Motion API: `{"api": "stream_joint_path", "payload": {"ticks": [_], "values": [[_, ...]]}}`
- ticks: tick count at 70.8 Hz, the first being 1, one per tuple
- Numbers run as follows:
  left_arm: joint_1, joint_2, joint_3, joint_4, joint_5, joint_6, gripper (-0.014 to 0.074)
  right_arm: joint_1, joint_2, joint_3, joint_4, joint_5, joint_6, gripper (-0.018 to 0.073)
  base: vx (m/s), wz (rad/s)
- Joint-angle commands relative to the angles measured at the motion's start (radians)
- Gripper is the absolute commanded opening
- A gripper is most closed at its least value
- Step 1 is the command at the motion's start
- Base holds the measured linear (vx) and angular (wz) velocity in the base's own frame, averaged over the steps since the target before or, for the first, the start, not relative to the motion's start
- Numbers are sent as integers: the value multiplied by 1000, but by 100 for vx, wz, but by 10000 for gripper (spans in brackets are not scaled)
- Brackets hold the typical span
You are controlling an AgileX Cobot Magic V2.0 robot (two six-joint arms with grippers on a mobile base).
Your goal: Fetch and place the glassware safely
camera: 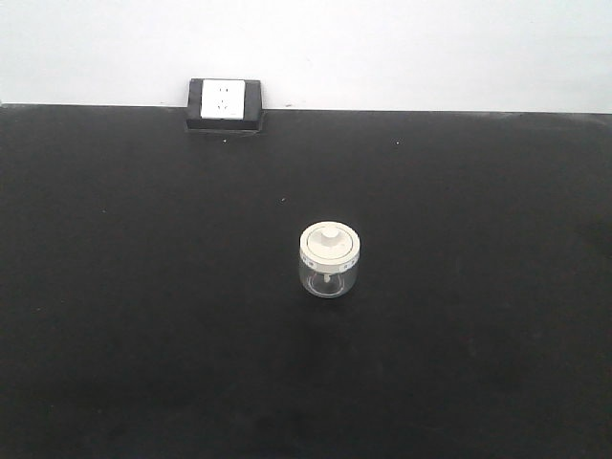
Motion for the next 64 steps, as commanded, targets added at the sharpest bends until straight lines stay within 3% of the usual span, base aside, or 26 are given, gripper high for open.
{"api": "stream_joint_path", "payload": {"ticks": [1,31,64], "values": [[-6,5,-25,-9,-20,-3,-7,-5,12,-27,-12,-68,-6,-3,0,0],[-6,-242,-12,19,325,-3,-7,-5,12,-27,-12,-68,-7,-3,0,0],[-6,-639,301,-26,286,-3,-7,-5,12,-27,-12,-68,-7,-3,0,0]]}}
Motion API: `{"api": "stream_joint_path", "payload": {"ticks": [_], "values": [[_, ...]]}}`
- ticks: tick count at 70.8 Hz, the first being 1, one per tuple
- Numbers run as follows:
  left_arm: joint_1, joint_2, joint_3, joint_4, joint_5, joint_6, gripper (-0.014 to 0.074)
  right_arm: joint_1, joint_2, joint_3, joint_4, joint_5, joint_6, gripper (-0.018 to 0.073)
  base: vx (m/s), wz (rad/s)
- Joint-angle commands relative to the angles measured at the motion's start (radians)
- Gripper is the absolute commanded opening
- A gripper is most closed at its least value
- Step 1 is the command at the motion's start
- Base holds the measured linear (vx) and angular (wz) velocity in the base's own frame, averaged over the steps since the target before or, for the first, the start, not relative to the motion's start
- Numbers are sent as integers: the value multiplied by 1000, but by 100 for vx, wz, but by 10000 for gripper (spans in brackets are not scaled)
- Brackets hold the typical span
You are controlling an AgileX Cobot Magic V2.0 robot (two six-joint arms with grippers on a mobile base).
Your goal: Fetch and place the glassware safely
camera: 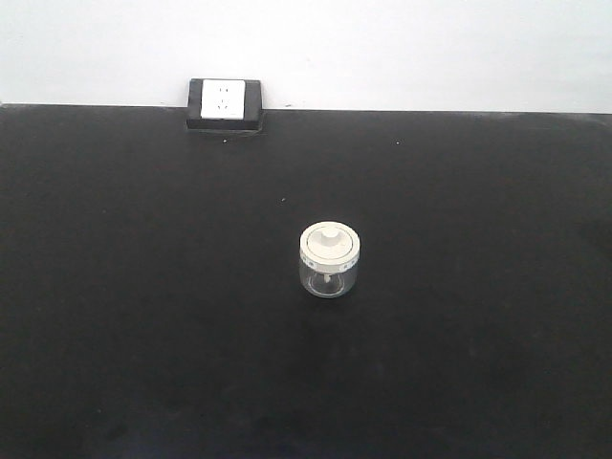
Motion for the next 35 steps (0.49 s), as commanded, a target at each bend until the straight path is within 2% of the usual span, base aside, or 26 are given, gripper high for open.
{"api": "stream_joint_path", "payload": {"ticks": [1,8,35], "values": [[-6,-52,30,-14,-86,-3,-7,-5,12,-27,-12,-67,-7,-3,0,0],[-6,-40,59,-14,-142,-3,-7,-5,12,-27,-12,-67,-7,-3,0,0],[-6,-43,57,-14,-140,-3,-7,-5,12,-27,-12,-66,-7,-3,0,0]]}}
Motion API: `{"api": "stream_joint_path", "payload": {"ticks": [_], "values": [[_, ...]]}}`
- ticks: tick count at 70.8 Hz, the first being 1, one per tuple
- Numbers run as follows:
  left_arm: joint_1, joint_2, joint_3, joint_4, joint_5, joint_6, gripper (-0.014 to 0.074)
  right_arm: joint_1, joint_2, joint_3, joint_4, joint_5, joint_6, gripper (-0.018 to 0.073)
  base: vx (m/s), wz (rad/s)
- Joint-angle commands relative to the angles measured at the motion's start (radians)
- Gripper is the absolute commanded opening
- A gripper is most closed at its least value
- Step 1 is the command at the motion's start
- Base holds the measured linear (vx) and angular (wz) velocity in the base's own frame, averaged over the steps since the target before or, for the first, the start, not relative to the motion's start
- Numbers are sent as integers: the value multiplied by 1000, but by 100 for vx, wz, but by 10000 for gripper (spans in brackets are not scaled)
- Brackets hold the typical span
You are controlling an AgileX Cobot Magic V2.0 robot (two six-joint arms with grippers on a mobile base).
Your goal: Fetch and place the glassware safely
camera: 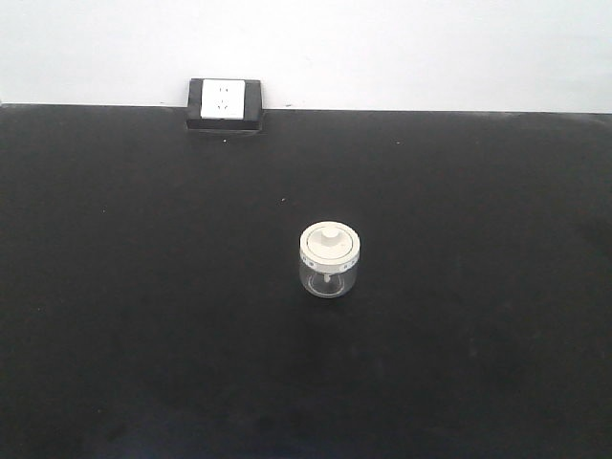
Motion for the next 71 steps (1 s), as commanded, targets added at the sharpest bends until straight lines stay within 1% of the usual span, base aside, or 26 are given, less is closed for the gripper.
{"api": "stream_joint_path", "payload": {"ticks": [1,71], "values": [[-6,-12,26,-9,-83,-3,-7,-5,12,-27,-12,-68,-7,-3,0,0],[-6,-12,26,-8,-83,-3,-7,-5,12,-26,-12,-64,-7,-3,0,0]]}}
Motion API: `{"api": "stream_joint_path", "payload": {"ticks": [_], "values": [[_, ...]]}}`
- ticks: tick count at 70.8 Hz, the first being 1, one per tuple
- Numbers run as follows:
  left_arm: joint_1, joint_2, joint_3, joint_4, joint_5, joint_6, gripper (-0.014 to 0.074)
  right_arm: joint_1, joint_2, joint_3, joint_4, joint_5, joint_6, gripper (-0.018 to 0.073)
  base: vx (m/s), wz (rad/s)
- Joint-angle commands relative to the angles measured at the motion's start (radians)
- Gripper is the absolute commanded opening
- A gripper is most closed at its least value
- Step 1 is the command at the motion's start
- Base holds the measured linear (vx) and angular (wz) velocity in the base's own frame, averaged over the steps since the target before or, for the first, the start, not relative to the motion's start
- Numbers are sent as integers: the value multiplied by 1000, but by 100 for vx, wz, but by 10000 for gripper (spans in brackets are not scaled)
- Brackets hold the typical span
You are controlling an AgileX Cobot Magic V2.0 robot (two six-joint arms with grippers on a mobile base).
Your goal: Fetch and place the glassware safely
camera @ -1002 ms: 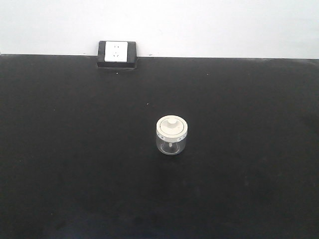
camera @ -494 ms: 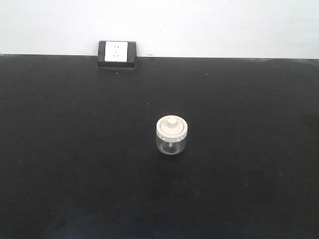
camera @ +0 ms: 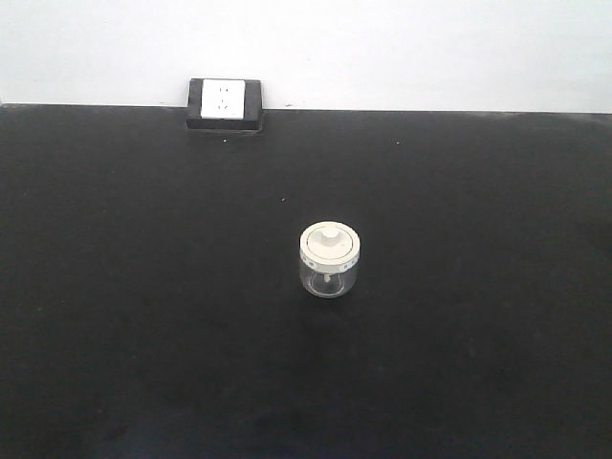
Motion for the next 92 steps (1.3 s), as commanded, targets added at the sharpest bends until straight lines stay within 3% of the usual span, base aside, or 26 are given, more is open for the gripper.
{"api": "stream_joint_path", "payload": {"ticks": [1,18,27,38,54,66,92], "values": [[-6,-12,26,-8,-79,-3,-7,-5,12,-26,-12,-64,-7,-3,0,0],[-6,-12,26,-8,-79,-3,-7,-6,12,-22,-18,-88,-7,-3,0,0],[-6,-12,26,-8,-79,-3,-7,-9,24,-19,24,-102,-20,-3,0,0],[-6,-12,26,-8,-79,-3,-7,-62,73,-19,140,-117,-160,-3,0,0],[-6,-12,26,-8,-79,-3,-7,-208,93,-19,332,-128,-351,-3,0,0],[-6,-12,26,-8,-79,-3,-7,-271,83,29,351,-144,-346,-3,0,0],[-6,-12,26,-8,-79,-3,-7,-275,-55,236,370,-204,-346,-3,0,0]]}}
